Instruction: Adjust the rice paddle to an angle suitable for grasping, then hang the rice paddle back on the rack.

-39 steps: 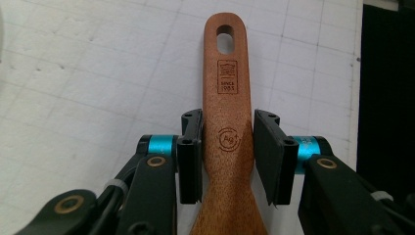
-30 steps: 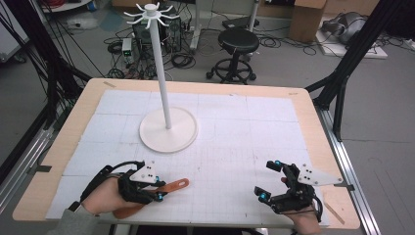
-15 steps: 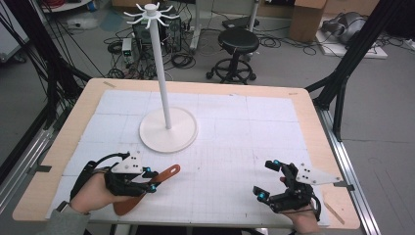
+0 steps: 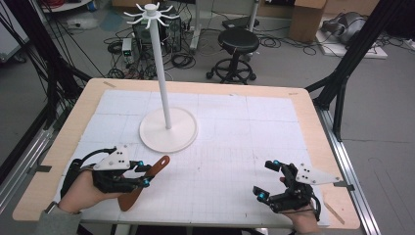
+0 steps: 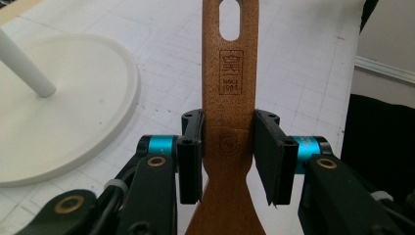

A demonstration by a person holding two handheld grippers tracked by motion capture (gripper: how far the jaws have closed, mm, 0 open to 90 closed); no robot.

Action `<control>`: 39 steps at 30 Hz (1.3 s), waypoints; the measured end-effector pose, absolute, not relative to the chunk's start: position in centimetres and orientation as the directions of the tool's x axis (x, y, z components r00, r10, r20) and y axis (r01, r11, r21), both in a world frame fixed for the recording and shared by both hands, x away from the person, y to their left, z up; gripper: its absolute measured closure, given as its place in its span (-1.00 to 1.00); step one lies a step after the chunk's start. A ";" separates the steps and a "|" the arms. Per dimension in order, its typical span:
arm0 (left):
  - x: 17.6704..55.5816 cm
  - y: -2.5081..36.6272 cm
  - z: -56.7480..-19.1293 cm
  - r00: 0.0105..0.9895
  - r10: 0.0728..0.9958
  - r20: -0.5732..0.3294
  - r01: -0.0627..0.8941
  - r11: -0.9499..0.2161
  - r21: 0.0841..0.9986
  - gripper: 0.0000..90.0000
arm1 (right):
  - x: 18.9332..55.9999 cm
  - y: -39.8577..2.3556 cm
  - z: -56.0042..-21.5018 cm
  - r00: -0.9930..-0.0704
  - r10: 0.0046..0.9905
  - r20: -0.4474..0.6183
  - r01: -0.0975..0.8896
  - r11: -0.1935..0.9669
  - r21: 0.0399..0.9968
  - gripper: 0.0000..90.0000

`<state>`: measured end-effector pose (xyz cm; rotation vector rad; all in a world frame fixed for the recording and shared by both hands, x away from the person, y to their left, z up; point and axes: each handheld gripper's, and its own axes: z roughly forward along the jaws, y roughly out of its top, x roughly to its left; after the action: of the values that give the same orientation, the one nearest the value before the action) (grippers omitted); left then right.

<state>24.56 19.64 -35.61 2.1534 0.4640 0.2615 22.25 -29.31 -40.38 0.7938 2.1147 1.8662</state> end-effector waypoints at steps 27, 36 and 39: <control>23.7 22.0 -33.3 0.891 0.455 0.013 0.203 -0.423 0.883 0.45 | 22.7 -29.0 -40.6 -0.840 0.507 0.194 0.254 0.052 0.966 -0.95; 23.3 23.1 -34.2 0.874 0.486 0.004 0.227 -0.415 0.881 0.45 | 23.1 -28.3 -40.3 -0.848 0.495 0.186 0.246 0.058 0.967 -0.95; 23.4 23.5 -34.0 0.874 0.486 0.000 0.223 -0.401 0.889 0.45 | 23.3 -28.1 -40.3 -0.851 0.492 0.182 0.246 0.069 0.967 -0.95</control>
<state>23.40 23.45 -34.04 1.9962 0.5178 0.3153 23.30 -28.12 -40.33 0.7542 2.1452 1.8743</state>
